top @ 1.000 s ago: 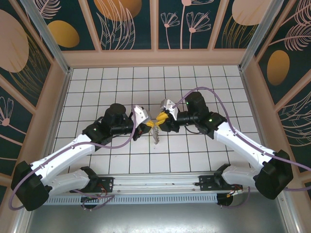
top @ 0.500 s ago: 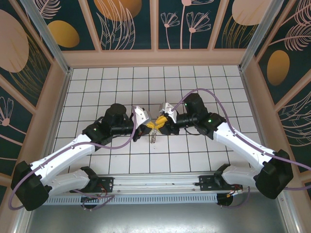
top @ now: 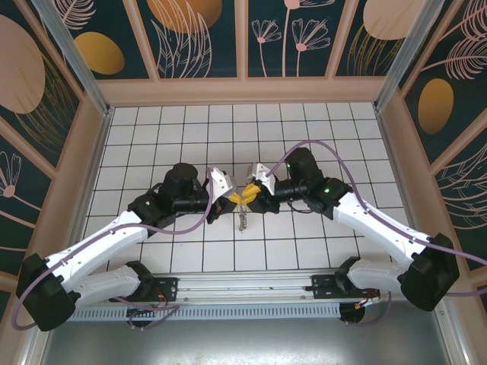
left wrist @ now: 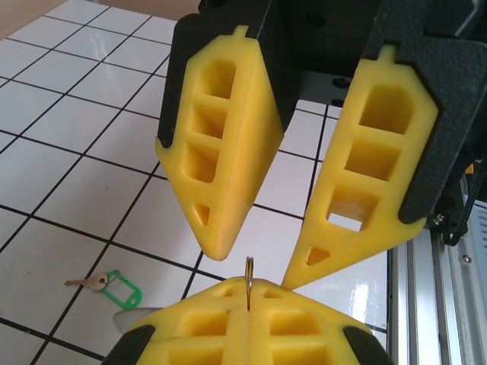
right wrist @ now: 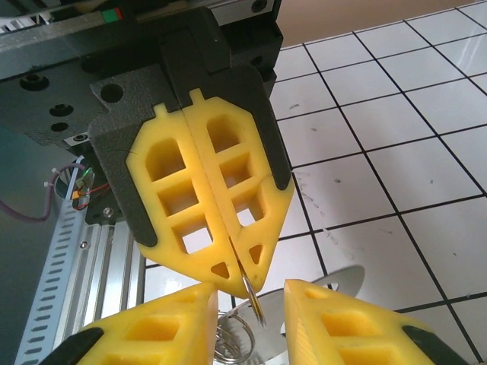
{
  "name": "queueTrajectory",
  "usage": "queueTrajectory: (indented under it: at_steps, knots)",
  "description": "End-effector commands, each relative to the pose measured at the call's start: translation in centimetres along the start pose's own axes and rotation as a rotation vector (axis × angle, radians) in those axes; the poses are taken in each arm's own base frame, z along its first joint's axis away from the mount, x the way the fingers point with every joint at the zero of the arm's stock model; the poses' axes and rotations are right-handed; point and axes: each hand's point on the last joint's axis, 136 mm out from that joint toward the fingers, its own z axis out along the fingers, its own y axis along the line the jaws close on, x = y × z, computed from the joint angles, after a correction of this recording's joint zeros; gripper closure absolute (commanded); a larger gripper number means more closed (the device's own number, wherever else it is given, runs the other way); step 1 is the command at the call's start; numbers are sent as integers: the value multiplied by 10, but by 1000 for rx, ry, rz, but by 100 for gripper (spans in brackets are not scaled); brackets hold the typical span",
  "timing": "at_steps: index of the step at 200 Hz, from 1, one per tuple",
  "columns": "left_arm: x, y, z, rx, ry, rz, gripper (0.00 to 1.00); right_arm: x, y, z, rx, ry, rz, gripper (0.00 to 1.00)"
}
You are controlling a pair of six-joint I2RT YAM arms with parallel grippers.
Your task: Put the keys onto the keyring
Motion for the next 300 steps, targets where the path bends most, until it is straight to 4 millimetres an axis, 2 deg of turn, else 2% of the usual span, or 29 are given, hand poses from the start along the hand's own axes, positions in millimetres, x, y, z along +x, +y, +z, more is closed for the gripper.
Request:
queueTrajectory:
  at_steps: [1,102,209,239,285,300]
  knots:
    - [-30,-11,-10,32,-82,68,100,4,3,2,1,24,-7,72]
    - [-29,-26,-10,89,-64,89,100,3,9,-9,37,30,-8,71]
    - [-32,-33,-14,99,-80,110,100,8,16,-9,6,45,5,70]
    - [-32,-35,-14,110,-82,111,100,9,17,-8,-1,48,6,75]
    - [-33,-36,-15,112,-86,117,100,11,18,-7,-12,55,9,93]
    - [-34,-36,-16,109,-90,120,100,11,18,-8,-12,58,9,95]
